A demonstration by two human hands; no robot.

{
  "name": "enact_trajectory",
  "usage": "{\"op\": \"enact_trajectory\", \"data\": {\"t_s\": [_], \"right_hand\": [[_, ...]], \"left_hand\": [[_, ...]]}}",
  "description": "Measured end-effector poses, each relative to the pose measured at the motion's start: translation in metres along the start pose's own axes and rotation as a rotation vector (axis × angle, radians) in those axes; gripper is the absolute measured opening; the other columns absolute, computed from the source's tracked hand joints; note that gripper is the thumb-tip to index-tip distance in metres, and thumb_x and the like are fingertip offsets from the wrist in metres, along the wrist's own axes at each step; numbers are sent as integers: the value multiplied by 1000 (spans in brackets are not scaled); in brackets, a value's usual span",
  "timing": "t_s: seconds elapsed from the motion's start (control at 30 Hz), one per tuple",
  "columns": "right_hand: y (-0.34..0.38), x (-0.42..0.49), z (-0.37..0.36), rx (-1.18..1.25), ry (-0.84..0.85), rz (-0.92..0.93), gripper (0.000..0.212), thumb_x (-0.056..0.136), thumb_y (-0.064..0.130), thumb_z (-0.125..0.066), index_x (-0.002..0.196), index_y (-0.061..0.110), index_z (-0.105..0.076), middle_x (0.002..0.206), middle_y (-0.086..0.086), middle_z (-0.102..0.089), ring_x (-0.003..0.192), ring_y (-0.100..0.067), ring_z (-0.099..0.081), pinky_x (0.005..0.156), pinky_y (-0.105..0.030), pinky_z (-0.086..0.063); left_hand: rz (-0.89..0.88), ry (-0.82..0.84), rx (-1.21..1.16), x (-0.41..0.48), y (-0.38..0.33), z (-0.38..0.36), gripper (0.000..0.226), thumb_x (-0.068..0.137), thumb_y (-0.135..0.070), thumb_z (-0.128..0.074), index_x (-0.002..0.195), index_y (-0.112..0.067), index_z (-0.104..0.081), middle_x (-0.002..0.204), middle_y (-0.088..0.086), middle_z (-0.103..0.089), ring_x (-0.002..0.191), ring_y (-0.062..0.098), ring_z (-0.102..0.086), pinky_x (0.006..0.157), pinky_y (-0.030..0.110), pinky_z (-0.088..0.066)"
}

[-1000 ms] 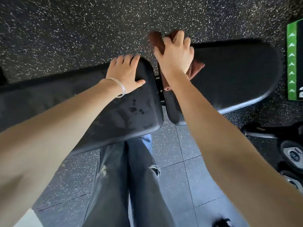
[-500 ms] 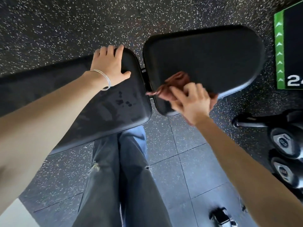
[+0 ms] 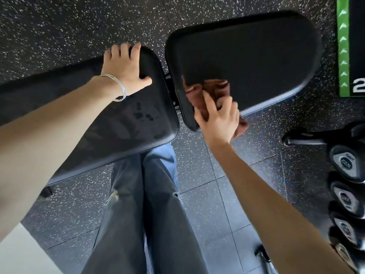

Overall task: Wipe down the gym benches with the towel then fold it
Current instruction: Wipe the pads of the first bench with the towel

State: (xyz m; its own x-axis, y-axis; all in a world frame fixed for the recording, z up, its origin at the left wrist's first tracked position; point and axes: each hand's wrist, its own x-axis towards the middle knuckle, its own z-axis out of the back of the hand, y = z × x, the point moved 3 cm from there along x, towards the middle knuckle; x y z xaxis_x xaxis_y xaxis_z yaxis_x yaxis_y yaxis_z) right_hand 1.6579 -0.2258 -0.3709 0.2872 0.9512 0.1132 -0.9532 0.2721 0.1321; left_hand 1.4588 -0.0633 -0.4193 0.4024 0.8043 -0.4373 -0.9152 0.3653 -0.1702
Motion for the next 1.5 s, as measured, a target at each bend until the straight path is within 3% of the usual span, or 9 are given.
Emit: {"op": "enact_trajectory", "data": {"t_s": [0.2, 0.4, 0.53, 0.87, 0.93, 1.07, 1.2, 1.33, 1.5], "right_hand": [[33, 21, -8, -19, 127, 129, 29, 72, 38, -67, 98, 28, -72, 76, -10, -61, 62, -28, -55, 55, -32, -45], [81, 107, -39, -150, 279, 210, 36, 83, 39, -51, 116, 25, -58, 122, -13, -55, 97, -34, -52, 78, -40, -39], [60, 70, -24, -247, 128, 411, 26, 68, 39, -62, 90, 26, -68, 93, -8, -65, 74, -29, -59, 63, -33, -44], [3, 11, 0, -97, 384, 1132, 26, 64, 40, -63, 82, 21, -66, 77, -5, -56, 62, -24, -50, 55, -32, -39], [13, 35, -1, -101, 354, 1137, 20, 64, 37, -61, 77, 21, -65, 73, -5, -55, 60, -23, -50, 54, -31, -40], [50, 115, -12, -115, 192, 866, 16, 65, 33, -59, 74, 23, -68, 75, -9, -58, 63, -26, -55, 57, -30, -44], [69, 135, -17, -175, 174, 742, 20, 66, 37, -62, 78, 23, -70, 81, -10, -60, 67, -28, -56, 59, -32, -44], [29, 56, -5, -33, 303, 945, 22, 63, 36, -65, 77, 19, -64, 74, -10, -53, 63, -26, -48, 54, -34, -40], [-12, -5, 7, -115, 578, 1386, 32, 58, 45, -73, 72, 18, -63, 76, -3, -55, 61, -22, -49, 55, -30, -39]], "left_hand": [[-2, 13, 27, 1, -3, 2, 87, 80, -44, -61, 146, -5, -20, 138, 26, -33, 121, 44, -35, 105, 52, -26], [-23, 17, 24, -1, 2, 1, 86, 83, -46, -59, 149, -9, -17, 142, 23, -32, 126, 42, -33, 106, 50, -24], [-29, 30, 23, -1, 2, 4, 87, 83, -47, -60, 149, -10, -17, 143, 21, -31, 126, 41, -33, 106, 49, -25], [-27, 11, 27, -4, 4, 1, 86, 83, -50, -58, 148, -10, -18, 141, 19, -33, 126, 40, -34, 109, 50, -22], [-20, -9, 24, -4, 4, -2, 86, 82, -50, -57, 148, -11, -18, 141, 19, -34, 127, 40, -34, 110, 50, -21], [-30, -57, 1, -7, 7, -4, 85, 81, -51, -57, 147, -11, -21, 142, 19, -35, 126, 39, -36, 109, 49, -22], [-28, -60, -2, -10, 14, -3, 84, 83, -54, -54, 148, -13, -20, 142, 17, -36, 128, 38, -35, 109, 48, -22], [-17, -72, 1, -12, 14, -6, 82, 84, -56, -50, 149, -14, -19, 143, 17, -35, 128, 37, -34, 111, 48, -20], [29, -63, -22, -14, 13, -5, 80, 85, -57, -47, 147, -15, -21, 143, 16, -34, 130, 36, -32, 112, 48, -18]]}}
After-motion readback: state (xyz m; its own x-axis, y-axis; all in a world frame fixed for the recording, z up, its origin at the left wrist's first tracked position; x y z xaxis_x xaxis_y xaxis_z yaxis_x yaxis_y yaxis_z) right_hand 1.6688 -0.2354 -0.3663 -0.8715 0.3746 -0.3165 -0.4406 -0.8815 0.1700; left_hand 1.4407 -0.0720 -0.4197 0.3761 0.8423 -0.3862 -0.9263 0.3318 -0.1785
